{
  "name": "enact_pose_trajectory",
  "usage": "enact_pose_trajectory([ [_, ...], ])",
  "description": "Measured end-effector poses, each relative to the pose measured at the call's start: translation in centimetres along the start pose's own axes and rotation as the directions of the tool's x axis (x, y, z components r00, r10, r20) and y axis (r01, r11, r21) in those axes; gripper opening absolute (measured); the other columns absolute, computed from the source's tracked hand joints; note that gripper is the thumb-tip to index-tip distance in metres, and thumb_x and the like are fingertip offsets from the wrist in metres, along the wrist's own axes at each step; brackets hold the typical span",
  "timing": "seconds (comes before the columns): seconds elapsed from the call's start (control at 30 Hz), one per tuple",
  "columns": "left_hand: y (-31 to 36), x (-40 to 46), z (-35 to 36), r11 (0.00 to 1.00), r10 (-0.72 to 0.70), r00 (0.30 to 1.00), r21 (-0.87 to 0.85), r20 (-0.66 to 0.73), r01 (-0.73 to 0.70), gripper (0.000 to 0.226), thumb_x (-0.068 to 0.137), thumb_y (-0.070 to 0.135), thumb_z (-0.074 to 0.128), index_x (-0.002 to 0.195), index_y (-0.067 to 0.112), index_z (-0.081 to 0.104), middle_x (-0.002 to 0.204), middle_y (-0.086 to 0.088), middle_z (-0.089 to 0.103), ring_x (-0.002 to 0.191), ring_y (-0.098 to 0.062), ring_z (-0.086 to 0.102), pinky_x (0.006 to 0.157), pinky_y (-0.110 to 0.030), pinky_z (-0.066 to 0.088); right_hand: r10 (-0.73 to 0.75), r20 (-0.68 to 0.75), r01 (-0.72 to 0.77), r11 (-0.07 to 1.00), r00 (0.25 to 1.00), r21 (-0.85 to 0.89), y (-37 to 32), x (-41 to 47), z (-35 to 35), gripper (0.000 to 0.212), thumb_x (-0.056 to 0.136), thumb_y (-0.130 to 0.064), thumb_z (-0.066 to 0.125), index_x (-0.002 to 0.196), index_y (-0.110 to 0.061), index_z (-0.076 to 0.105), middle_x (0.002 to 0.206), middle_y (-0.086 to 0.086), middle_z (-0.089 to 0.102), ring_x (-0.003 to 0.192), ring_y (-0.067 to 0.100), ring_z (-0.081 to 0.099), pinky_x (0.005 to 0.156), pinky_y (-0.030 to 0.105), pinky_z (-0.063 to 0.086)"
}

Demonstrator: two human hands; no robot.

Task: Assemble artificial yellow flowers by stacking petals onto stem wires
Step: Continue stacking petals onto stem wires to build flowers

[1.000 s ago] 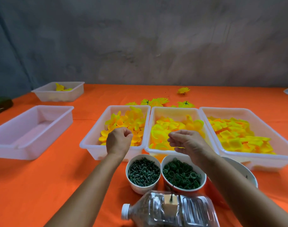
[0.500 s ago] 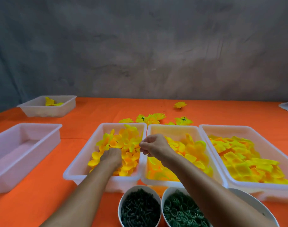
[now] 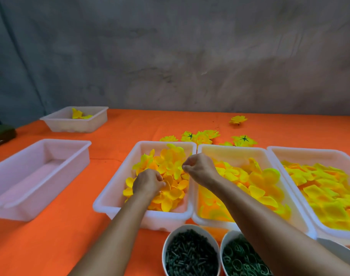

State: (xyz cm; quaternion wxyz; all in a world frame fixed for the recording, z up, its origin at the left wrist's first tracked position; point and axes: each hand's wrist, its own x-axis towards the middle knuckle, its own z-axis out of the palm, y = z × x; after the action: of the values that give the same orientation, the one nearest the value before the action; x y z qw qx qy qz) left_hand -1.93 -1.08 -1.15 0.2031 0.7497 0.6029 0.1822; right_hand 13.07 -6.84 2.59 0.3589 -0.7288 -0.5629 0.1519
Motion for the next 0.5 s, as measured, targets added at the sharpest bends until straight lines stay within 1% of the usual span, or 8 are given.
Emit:
enact_pose_trajectory([
  [0.07,0.0,-0.1,0.1,1.0,-0.005,1.0,0.008,0.021,0.005,0.024,0.078,0.027,0.074,0.102,0.022,0.072,0.107,-0.006,0.07,0.098,-0.025,0.066,0.083,-0.035,0.053,0.011,-0.014,-0.011,1.0,1.0,0.023,0.1,0.3,0.0,0.015,0.084,-0.01,0.063,0.093,-0.009,0.075,0.092,0.01,0.073,0.09,0.022,0.066,0.07,0.025,0.045],
  [0.13,0.0,-0.2,0.3,0.999,-0.004,1.0,0.045,0.031,0.003,0.03,0.08,0.02,0.07,0.11,0.024,0.069,0.116,-0.005,0.067,0.104,-0.025,0.063,0.086,-0.036,0.053,0.039,-0.048,-0.039,0.999,0.998,-0.002,0.4,0.7,-0.4,0.017,0.085,-0.01,0.062,0.096,-0.01,0.074,0.101,0.01,0.072,0.098,0.023,0.064,0.077,0.027,0.045],
  [0.2,0.3,-0.4,0.6,0.997,0.004,1.0,0.074,0.019,-0.006,0.039,0.08,0.016,0.062,0.117,0.026,0.064,0.124,-0.004,0.062,0.113,-0.025,0.058,0.09,-0.036,0.05,0.057,-0.072,-0.064,0.993,0.996,-0.095,0.6,1.2,-0.8,0.02,0.087,-0.012,0.059,0.1,-0.013,0.074,0.107,0.01,0.07,0.104,0.027,0.061,0.08,0.03,0.045],
  [0.27,0.7,-0.4,0.9,0.997,0.016,1.0,0.074,0.012,-0.016,0.042,0.079,0.019,0.06,0.12,0.028,0.062,0.126,-0.004,0.061,0.116,-0.026,0.055,0.091,-0.037,0.048,0.013,-0.041,-0.023,0.963,0.999,-0.268,0.4,1.7,-0.7,0.022,0.089,-0.012,0.055,0.102,-0.014,0.073,0.11,0.012,0.068,0.106,0.03,0.059,0.081,0.032,0.045],
  [0.33,1.0,-0.4,1.3,0.992,0.041,0.999,0.121,0.025,-0.044,0.037,0.08,0.02,0.059,0.115,0.028,0.065,0.123,-0.004,0.062,0.117,-0.027,0.054,0.093,-0.037,0.046,-0.104,0.078,0.129,0.869,0.991,-0.478,-0.1,2.1,0.1,0.026,0.09,-0.01,0.051,0.105,-0.015,0.071,0.11,0.011,0.067,0.109,0.031,0.055,0.084,0.031,0.043],
  [0.37,1.0,-0.4,1.5,0.986,0.047,0.998,0.157,0.038,-0.053,0.033,0.081,0.019,0.058,0.112,0.027,0.065,0.122,-0.005,0.063,0.118,-0.027,0.054,0.094,-0.037,0.044,-0.144,0.149,0.201,0.829,0.978,-0.522,-0.4,2.3,0.8,0.027,0.091,-0.011,0.049,0.106,-0.016,0.07,0.109,0.009,0.067,0.112,0.029,0.051,0.085,0.03,0.042],
  [0.43,1.1,-0.4,1.8,0.978,0.044,0.998,0.2,0.052,-0.053,0.03,0.084,0.017,0.056,0.111,0.026,0.065,0.122,-0.004,0.062,0.119,-0.026,0.053,0.095,-0.036,0.042,-0.152,0.294,0.305,0.746,0.944,-0.592,-0.6,3.0,2.3,0.028,0.091,-0.013,0.049,0.112,-0.016,0.067,0.116,0.007,0.064,0.119,0.028,0.044,0.092,0.032,0.041],
  [0.5,1.0,-0.2,1.8,0.979,0.025,0.998,0.198,0.053,-0.035,0.029,0.086,0.015,0.054,0.11,0.026,0.066,0.123,-0.004,0.062,0.12,-0.026,0.052,0.095,-0.035,0.042,-0.093,0.404,0.376,0.594,0.91,-0.711,-0.8,3.6,3.6,0.031,0.093,-0.016,0.048,0.122,-0.016,0.06,0.13,0.009,0.051,0.129,0.031,0.033,0.103,0.04,0.033],
])
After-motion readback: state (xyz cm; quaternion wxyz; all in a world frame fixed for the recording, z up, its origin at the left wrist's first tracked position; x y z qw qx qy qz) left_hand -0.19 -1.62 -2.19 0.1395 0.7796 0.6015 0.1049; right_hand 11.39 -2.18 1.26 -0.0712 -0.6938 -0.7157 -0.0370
